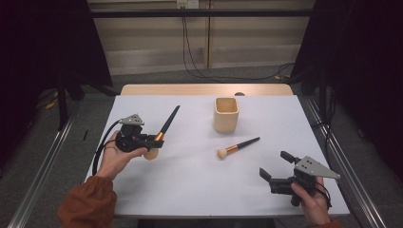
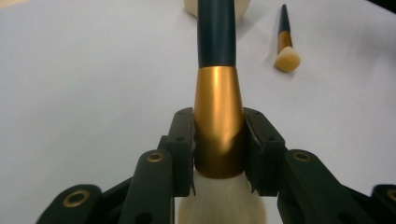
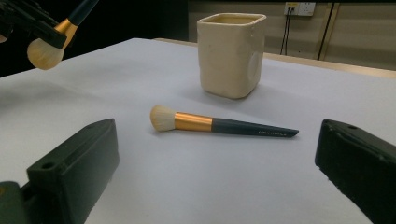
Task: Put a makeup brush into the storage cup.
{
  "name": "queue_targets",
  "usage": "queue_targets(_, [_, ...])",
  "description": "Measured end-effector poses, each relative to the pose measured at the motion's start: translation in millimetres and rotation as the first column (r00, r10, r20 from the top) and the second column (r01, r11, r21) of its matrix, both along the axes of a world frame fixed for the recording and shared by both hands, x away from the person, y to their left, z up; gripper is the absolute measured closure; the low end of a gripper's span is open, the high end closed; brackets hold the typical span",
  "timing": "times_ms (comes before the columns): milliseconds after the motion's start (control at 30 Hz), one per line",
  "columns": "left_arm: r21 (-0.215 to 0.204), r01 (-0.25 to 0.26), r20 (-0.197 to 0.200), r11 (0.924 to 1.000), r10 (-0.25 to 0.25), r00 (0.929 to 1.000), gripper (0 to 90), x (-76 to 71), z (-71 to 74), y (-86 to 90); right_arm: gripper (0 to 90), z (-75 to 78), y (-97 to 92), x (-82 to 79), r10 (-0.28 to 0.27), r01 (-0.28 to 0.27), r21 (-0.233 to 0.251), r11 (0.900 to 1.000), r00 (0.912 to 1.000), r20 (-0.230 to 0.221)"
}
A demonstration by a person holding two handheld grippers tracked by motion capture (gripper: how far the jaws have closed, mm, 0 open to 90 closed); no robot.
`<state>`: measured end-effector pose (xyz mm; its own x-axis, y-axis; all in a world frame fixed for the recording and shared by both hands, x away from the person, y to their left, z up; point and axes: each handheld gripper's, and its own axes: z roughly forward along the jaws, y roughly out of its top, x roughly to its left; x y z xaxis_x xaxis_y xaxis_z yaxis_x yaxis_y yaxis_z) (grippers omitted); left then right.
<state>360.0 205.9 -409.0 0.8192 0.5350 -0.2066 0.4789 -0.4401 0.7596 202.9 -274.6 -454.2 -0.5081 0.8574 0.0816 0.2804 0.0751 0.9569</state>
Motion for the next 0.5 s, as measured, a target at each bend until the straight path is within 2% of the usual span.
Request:
queue_targets(100, [-0.011,0.005,0.014,0.9999,-0.005,0.9999,66.7,-3.6,-0.8,-2.7,0.0,0.0,0.0,0.0,0.0,0.0,0.001,1.0,1.0,0.0])
queue_targets(200, [-0.04,0.001,0.024,0.9992,-0.001,0.9997,66.6,-7.6,-0.5,-4.4,0.0,0.2,0.2,-0.3,-0.003,0.003,0.007,1.0,1.0,0.0])
queue_targets(500, [-0.091,0.062,0.042,0.9939,-0.058,0.9974,66.6,-17.0,5.5,-9.6,0.0,0.6,-0.2,-1.3,-0.002,0.002,0.007,1.0,1.0,0.003])
